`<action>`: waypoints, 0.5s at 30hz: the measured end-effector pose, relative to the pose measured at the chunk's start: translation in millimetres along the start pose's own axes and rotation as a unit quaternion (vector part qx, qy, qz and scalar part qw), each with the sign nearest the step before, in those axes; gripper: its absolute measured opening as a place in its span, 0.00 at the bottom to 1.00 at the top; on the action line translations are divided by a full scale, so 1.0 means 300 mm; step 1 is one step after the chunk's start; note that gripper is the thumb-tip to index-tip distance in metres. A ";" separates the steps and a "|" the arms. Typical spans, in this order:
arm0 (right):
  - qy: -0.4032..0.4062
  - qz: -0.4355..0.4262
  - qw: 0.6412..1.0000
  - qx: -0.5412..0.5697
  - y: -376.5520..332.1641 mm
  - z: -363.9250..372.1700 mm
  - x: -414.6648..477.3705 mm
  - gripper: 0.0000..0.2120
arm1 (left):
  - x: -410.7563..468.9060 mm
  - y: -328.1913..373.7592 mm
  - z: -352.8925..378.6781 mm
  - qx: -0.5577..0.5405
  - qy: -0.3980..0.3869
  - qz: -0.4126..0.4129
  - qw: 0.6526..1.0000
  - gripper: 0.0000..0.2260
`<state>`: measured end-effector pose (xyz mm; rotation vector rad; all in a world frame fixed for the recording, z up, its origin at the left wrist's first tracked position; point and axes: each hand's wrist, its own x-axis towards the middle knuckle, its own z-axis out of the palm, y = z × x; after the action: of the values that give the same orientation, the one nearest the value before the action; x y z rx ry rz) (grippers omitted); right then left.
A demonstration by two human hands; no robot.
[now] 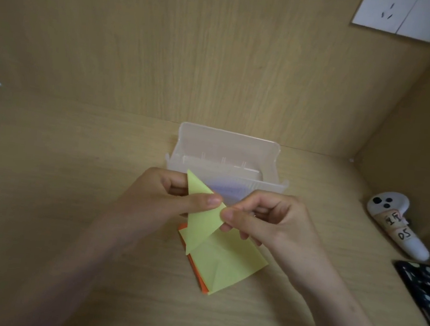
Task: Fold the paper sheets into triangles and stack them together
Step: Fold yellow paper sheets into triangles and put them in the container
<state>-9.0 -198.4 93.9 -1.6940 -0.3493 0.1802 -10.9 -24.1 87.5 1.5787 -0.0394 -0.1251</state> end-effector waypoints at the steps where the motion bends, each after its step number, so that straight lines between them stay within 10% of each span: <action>1: -0.003 0.002 1.000 0.000 0.000 -0.001 -0.001 0.06 | -0.001 -0.003 0.001 -0.002 -0.001 -0.002 1.000 0.11; 15: -0.004 0.013 1.000 0.008 0.011 -0.027 -0.009 0.06 | 0.024 0.004 -0.073 0.005 0.070 -0.003 0.997 0.06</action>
<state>-8.6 -207.1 91.8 -1.6820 -0.3314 0.2090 -1.3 -3.0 88.3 1.5941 0.0754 -0.0185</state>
